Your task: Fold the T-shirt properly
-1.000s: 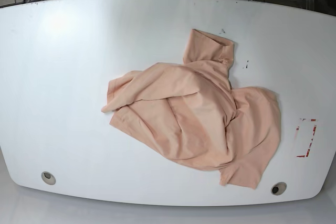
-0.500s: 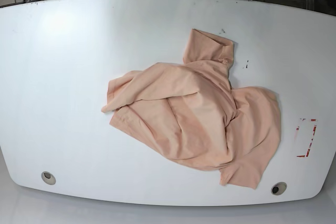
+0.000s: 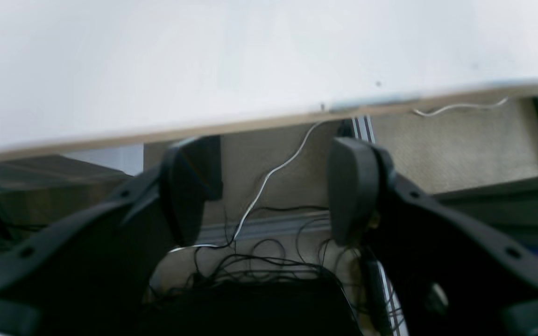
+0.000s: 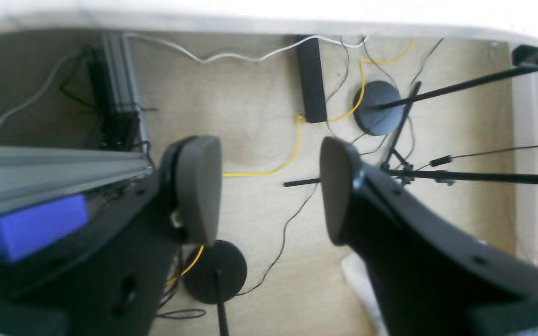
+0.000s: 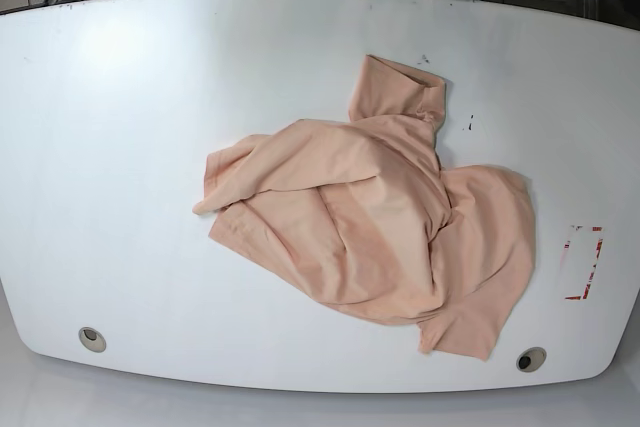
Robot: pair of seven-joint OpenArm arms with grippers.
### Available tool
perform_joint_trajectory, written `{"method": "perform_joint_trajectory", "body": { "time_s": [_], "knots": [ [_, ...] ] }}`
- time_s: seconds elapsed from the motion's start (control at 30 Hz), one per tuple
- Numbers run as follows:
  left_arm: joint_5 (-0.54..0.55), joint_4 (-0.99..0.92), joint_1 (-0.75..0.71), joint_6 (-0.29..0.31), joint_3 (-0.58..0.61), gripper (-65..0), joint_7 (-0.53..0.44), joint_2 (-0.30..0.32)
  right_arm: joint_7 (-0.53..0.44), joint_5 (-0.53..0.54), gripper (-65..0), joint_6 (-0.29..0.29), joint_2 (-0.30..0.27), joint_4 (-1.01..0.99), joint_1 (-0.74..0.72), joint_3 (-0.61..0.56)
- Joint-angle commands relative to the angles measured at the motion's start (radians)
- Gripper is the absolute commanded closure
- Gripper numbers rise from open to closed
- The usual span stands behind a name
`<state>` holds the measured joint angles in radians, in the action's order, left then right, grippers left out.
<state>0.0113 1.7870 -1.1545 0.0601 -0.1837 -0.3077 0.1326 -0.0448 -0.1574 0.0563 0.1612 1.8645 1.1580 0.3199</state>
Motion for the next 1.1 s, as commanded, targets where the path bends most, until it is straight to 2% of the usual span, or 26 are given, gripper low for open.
{"method": "perform_joint_trajectory", "body": {
  "time_s": [0.0,0.23,0.37,0.57,0.63,0.77,0.9,1.07],
  "knots": [
    [-0.006,0.005,0.0,-0.003,-0.017,-38.7,-0.027,-0.017,-0.025,-0.011,-33.5,0.006,-0.004,0.012,0.023,-0.006],
    [-0.002,0.014,0.024,-0.004,-0.034,-39.3,-0.032,-0.028,-0.025,-0.015,-33.9,0.011,-0.014,0.024,0.025,-0.035],
    [0.017,0.031,0.051,-0.005,-0.064,-40.4,-0.038,-0.013,-0.031,-0.013,-34.8,0.003,-0.034,0.033,0.046,-0.084],
    [0.024,0.054,0.081,-0.004,-0.082,-40.9,-0.046,-0.006,-0.034,-0.012,-35.5,0.027,-0.052,0.045,0.014,-0.095],
    [0.013,0.062,0.119,-0.003,-0.102,-41.2,-0.048,-0.006,-0.03,-0.011,-35.6,0.073,-0.06,0.053,-0.048,-0.091],
    [0.011,0.058,0.154,-0.003,-0.103,-41.4,-0.05,-0.003,-0.027,-0.007,-35.5,0.119,-0.059,0.048,-0.132,-0.081],
    [0.011,0.058,0.195,-0.002,-0.102,-41.6,-0.045,-0.001,-0.012,-0.003,-35.4,0.137,-0.06,0.045,-0.213,-0.076],
    [0.005,0.05,0.27,-0.001,-0.095,-41.2,-0.034,-0.004,0.014,-0.012,-35.8,0.116,-0.066,0.033,-0.342,-0.074]
  ]
}}
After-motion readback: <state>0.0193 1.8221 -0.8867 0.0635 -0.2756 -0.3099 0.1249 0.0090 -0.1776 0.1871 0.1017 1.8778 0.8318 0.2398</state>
